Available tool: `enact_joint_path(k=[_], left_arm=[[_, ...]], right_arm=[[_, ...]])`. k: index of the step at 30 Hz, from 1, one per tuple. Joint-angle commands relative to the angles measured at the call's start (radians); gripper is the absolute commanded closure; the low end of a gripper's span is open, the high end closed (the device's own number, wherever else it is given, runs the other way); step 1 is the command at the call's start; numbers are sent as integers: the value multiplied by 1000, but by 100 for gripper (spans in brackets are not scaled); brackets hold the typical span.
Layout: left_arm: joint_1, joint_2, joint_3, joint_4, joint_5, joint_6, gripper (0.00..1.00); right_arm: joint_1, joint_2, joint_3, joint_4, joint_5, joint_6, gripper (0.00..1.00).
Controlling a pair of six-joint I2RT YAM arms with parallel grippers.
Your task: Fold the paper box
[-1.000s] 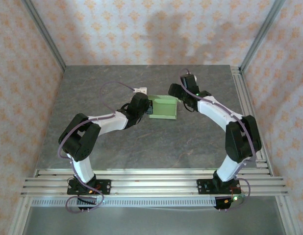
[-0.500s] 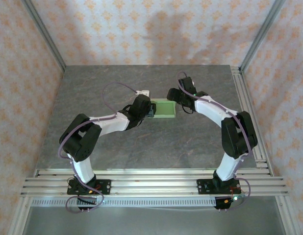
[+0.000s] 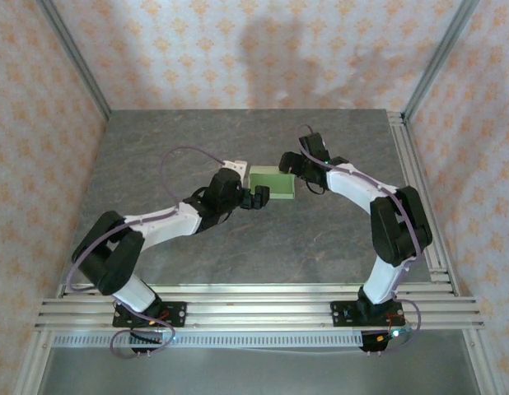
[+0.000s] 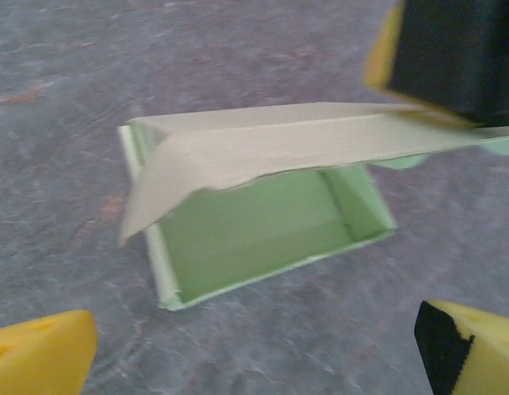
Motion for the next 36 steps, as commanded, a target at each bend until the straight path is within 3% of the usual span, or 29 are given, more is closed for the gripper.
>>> enact_joint_path(k=[1, 4, 13, 20, 26, 28, 36], left_arm=[[-8, -68, 11, -19, 53, -42, 0], [-5, -88, 67, -91, 61, -97, 0], [59, -4, 255, -315, 34, -267, 1], [155, 141, 315, -346, 132, -292, 19], [169, 298, 425, -386, 237, -261, 29], [167, 338, 439, -363, 254, -270, 37], [167, 437, 481, -390, 229, -236, 59]], right_arm=[[-8, -1, -41, 63, -1, -45, 5], [-7, -10, -70, 97, 3, -57, 1], [-7, -2, -130, 115, 2, -87, 2], [-8, 36, -118, 50, 31, -137, 20], [-7, 27, -116, 69, -4, -144, 35], [-8, 43, -97, 45, -3, -153, 41], [-7, 61, -76, 31, -20, -156, 44]])
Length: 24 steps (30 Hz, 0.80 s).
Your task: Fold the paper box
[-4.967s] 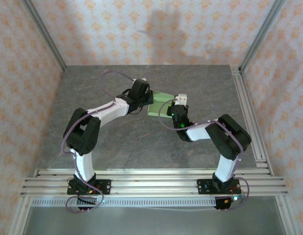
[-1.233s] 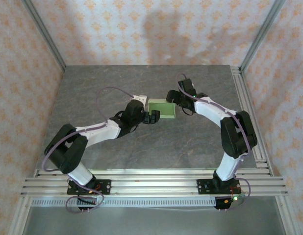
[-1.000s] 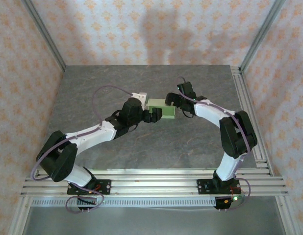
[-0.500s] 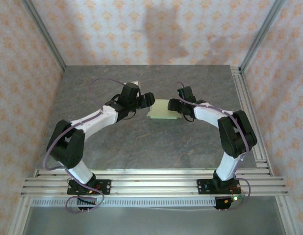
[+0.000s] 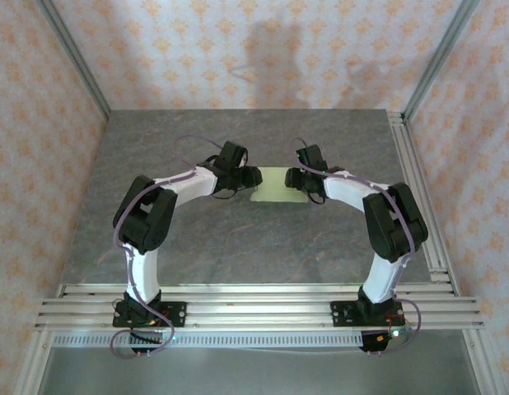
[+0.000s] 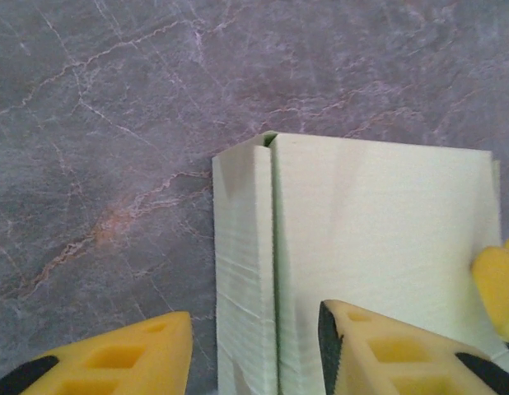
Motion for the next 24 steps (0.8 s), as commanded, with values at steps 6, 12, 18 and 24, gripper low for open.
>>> enact_joint_path(k=[6, 12, 18, 24], left_arm=[[-1, 57, 32, -51, 9, 31, 72], [0, 53, 4, -22, 21, 23, 76], [12, 54, -18, 13, 84, 25, 85], [29, 50, -45, 34, 117, 35, 90]], right_arm=[[-12, 9, 24, -30, -38, 2, 41], [-40, -65, -46, 90, -81, 57, 24], [-118, -104, -123, 228, -261, 182, 21], [-150, -130, -173, 305, -328, 236, 22]])
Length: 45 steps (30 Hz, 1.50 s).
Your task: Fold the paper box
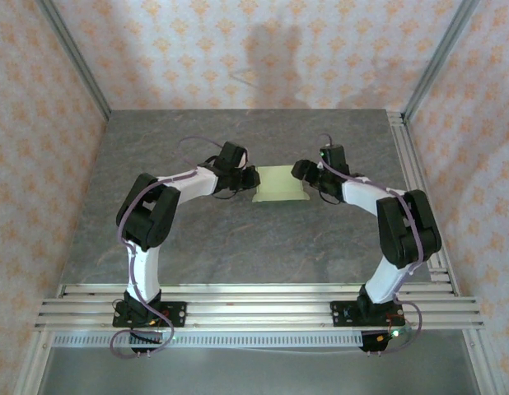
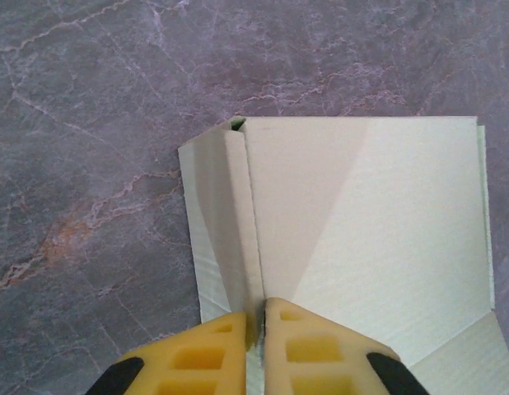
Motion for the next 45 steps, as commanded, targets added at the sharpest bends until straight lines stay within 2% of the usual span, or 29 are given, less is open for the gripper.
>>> enact_joint_path(k=[1, 4, 6, 14, 21, 27, 32, 36, 39, 41, 45], left_arm=[[15, 19, -42, -25, 24, 15, 90], [18, 13, -52, -18, 29, 26, 91], [23, 10, -62, -8, 36, 27, 96], [35, -8, -86, -5, 37, 49, 98], [37, -19, -93, -16, 40, 61, 98], [38, -16, -92, -14, 43, 60, 98], [37, -15, -89, -20, 43, 61, 97], [38, -19, -92, -22, 40, 61, 97], [37, -14, -94, -21, 39, 61, 97], [37, -10, -92, -17, 41, 61, 97], [37, -10, -99, -11, 40, 61, 97]], right_arm=[[-10, -45, -28, 82, -74, 53, 22], [-22, -55, -40, 93, -105, 48, 22], [-33, -48, -37, 94, -147, 46, 21], [-51, -39, -35, 105, -175, 59, 21], [-56, 19, -9, 129, -247, 83, 21], [-56, 79, 8, 211, -369, 145, 30], [-54, 94, 13, 218, -394, 163, 35], [-55, 85, 7, 229, -404, 173, 47], [-57, 78, 0, 256, -420, 191, 49], [-57, 72, 0, 240, -405, 178, 46], [-63, 61, 7, 132, -301, 113, 25]])
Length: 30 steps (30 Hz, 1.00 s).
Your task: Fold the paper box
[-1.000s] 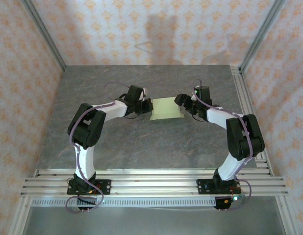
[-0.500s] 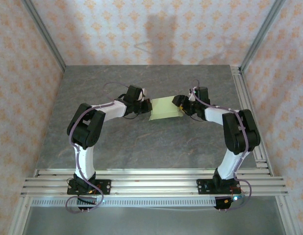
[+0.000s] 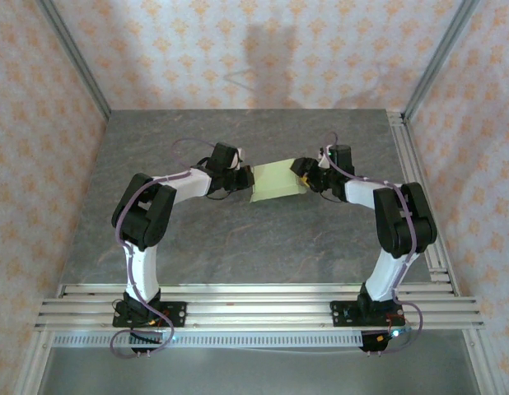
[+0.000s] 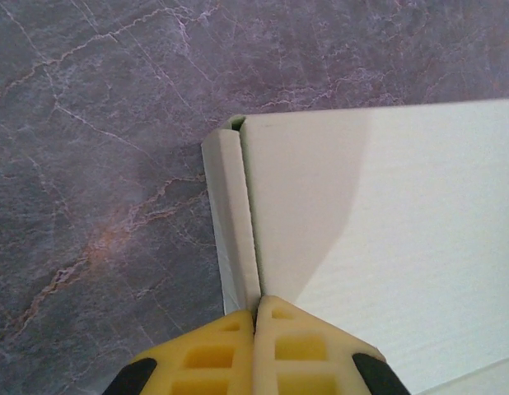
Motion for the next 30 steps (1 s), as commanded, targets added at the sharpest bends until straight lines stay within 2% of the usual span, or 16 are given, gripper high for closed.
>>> enact_joint_path(k=[1, 3, 8, 13, 21, 25, 30], left_arm=[[-5, 6, -42, -74, -21, 27, 97], [-6, 5, -42, -73, -20, 27, 97], [-5, 8, -39, -70, -16, 27, 97], [-5, 6, -32, -75, -12, 27, 97], [-5, -1, -30, -66, -11, 27, 96], [-6, -25, -51, -18, -3, 5, 84], [-5, -84, -88, 31, -46, 13, 58]], right_arm=[[5, -31, 22, -70, 58, -53, 21], [4, -34, 25, -93, 84, -59, 16], [4, -11, 33, -73, 28, -50, 16], [5, 0, 24, 31, -67, 10, 31], [2, -24, 21, 47, -64, 30, 54], [-1, -40, 21, 45, -54, 44, 57], [-14, -70, 13, 38, -19, 57, 62]])
